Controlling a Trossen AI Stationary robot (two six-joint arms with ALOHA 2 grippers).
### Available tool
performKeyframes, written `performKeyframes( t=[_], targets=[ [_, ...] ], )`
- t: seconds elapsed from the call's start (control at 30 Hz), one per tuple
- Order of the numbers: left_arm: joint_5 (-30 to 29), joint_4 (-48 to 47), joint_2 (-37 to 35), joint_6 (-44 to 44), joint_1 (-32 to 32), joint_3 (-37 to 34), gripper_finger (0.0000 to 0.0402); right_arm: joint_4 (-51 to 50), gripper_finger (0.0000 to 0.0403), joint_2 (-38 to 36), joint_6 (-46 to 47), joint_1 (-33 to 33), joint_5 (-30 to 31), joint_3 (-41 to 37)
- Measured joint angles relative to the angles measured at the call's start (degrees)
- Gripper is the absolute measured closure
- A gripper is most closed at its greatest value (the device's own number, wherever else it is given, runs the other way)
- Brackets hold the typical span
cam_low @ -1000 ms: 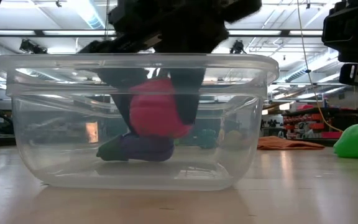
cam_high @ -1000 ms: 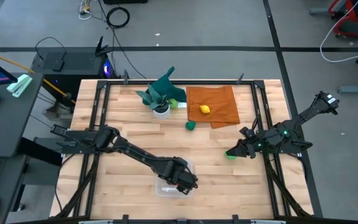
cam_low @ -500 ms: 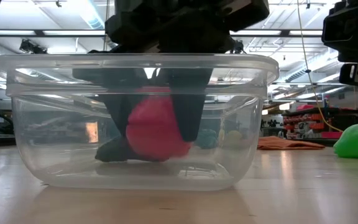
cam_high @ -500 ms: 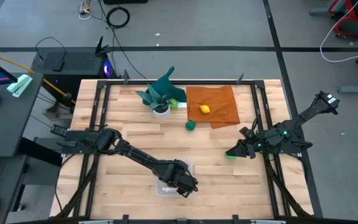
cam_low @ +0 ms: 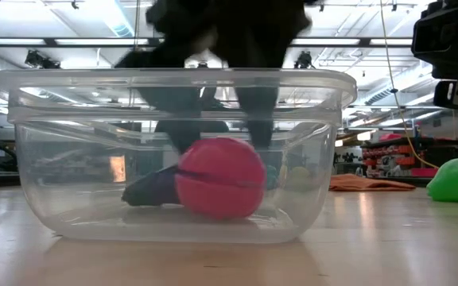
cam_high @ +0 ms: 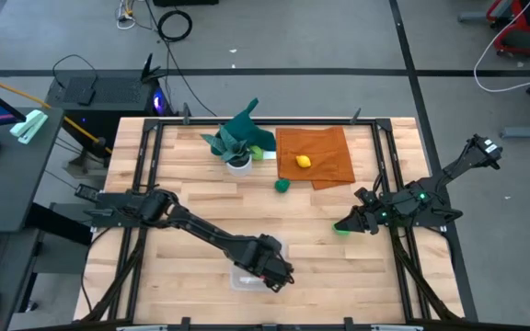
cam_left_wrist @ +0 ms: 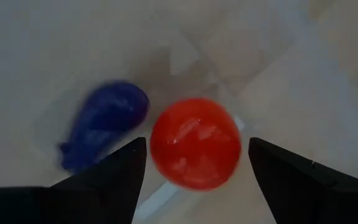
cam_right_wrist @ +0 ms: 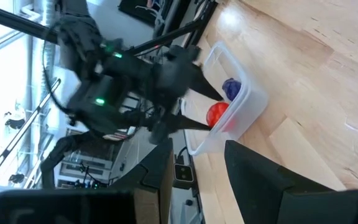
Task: Pick and placing Produce into tupperware
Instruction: Put the tomato into the transparent bin, then put the pear into the transparent bin
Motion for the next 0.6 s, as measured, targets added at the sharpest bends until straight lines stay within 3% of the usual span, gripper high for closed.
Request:
performKeyframes(
  t=[0.3,0.43,0.6],
  targets=[
    [-12.28,-15.17,-0.32,8.5,-0.33,16.95,0.013,0.31,0.0291,-0.04,-0.46,0.0,0.0,0.0],
    [-19.61,-13.85,-0.38,12.96,-1.27,22.8,0.0138,0.47,0.0291,-0.02,-1.13,0.0,0.0,0.0],
    [-25.15,-6.33,-0.32,17.99,-1.7,23.44,0.0152,0.45,0.0291,-0.02,-1.68,0.0,0.19,0.0]
  ],
)
